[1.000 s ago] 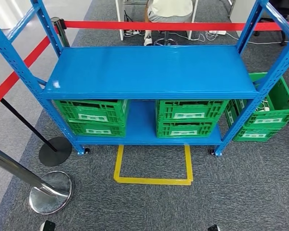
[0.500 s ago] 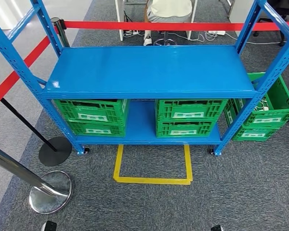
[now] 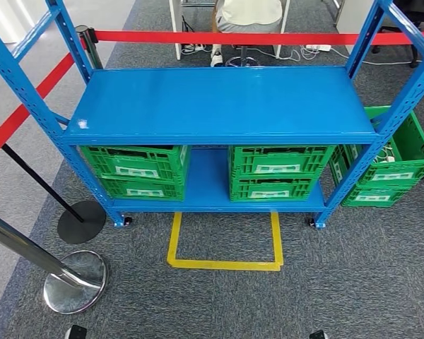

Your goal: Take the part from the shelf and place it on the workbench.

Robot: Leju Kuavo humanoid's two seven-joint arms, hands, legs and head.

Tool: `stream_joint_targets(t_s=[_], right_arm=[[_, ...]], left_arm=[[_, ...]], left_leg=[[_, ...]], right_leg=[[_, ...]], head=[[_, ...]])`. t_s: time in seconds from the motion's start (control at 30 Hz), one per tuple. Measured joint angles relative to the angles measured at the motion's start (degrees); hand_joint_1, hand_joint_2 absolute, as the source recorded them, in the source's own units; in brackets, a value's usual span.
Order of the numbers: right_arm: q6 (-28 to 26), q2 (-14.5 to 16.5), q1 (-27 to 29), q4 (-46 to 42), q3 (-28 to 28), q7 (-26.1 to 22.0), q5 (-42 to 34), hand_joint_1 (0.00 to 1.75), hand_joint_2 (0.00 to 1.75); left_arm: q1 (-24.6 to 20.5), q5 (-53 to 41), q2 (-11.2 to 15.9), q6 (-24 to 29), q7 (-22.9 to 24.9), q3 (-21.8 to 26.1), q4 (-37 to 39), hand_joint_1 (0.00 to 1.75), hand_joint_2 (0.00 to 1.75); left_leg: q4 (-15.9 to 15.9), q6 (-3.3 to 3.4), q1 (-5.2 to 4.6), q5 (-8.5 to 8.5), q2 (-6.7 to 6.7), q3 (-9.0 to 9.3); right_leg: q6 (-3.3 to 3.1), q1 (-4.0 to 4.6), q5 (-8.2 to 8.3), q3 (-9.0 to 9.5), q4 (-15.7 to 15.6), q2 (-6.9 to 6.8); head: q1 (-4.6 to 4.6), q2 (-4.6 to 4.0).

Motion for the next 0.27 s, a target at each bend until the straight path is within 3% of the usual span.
stream_joint_targets(t_s=[0.03, 0.27], right_arm=[[0.4, 0.0, 0.0, 0.1, 0.2, -0.2, -1.1, 0.0, 0.0], [4.0, -0.2, 0.1, 0.6, 2.5, -1.4, -9.1, 0.0, 0.0]], left_arm=[[0.0, 0.4, 0.2, -0.5, 0.0, -0.4, 0.2, 0.0, 0.0], [0.4, 7.1, 1.6, -4.1, 0.0, -4.5, 1.6, 0.0, 0.0]], left_leg=[[0.0, 0.0, 0.0, 0.0, 0.0, 0.0], [0.0, 0.01, 0.0, 0.01, 0.0, 0.0]], right_leg=[[0.0, 0.0, 0.0, 0.0, 0.0, 0.0], [0.0, 0.0, 0.0, -0.01, 0.0, 0.0]], head=[[0.0, 0.0], [-0.01, 0.0]])
